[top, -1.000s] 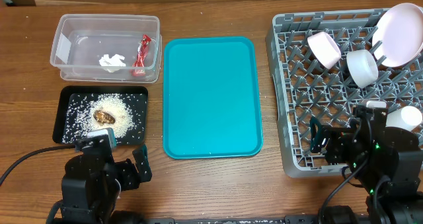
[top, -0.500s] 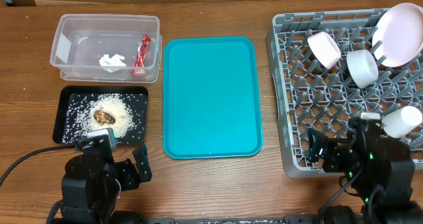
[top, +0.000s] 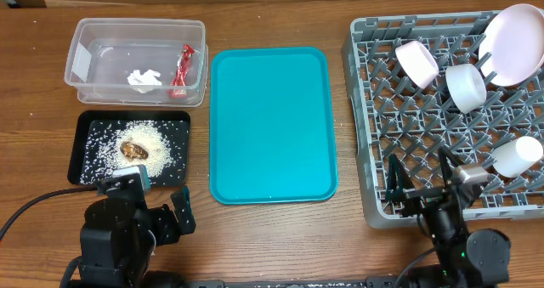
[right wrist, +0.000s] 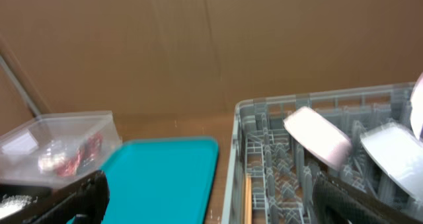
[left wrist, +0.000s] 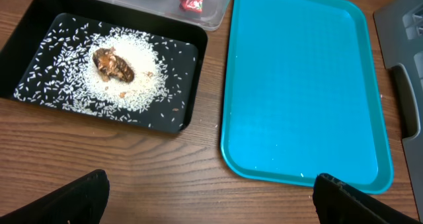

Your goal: Sort waste into correct bins and load items into the dishwasher

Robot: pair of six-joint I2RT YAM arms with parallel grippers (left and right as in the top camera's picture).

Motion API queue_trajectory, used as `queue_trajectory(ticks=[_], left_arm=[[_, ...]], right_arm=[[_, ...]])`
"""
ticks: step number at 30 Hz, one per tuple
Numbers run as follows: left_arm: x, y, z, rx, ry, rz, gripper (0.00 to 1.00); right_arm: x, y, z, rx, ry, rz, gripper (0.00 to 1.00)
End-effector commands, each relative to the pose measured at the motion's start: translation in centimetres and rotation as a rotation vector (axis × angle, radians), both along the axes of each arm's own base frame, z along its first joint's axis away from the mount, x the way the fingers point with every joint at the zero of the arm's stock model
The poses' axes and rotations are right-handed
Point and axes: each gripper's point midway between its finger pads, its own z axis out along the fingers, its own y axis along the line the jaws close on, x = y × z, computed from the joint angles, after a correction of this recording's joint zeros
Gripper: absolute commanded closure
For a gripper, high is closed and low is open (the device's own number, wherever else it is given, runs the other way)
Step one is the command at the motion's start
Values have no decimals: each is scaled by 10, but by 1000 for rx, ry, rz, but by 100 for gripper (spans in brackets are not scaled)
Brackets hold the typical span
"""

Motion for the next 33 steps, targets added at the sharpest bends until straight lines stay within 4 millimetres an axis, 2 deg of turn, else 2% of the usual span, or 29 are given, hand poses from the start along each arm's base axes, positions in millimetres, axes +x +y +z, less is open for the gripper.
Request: queue_trajectory(ticks=[1,6,9,18,33], left_arm=[[-1,2,0,3,-6,10,0],[-1,2,0,3,-6,10,0],[-1,2,0,3,-6,10,0],[-1,2,0,3,-6,10,0],[-1,2,0,3,-5,10,0]], right_arm=[[1,1,-6,10,-75,4,0],[8,1,-7,22,-179,-5,0],[12,-4,-15,25,-206,-33,0],[20,-4,-84,-94,20,-38,0],[20,-3,-82,-85,13,-34,0]])
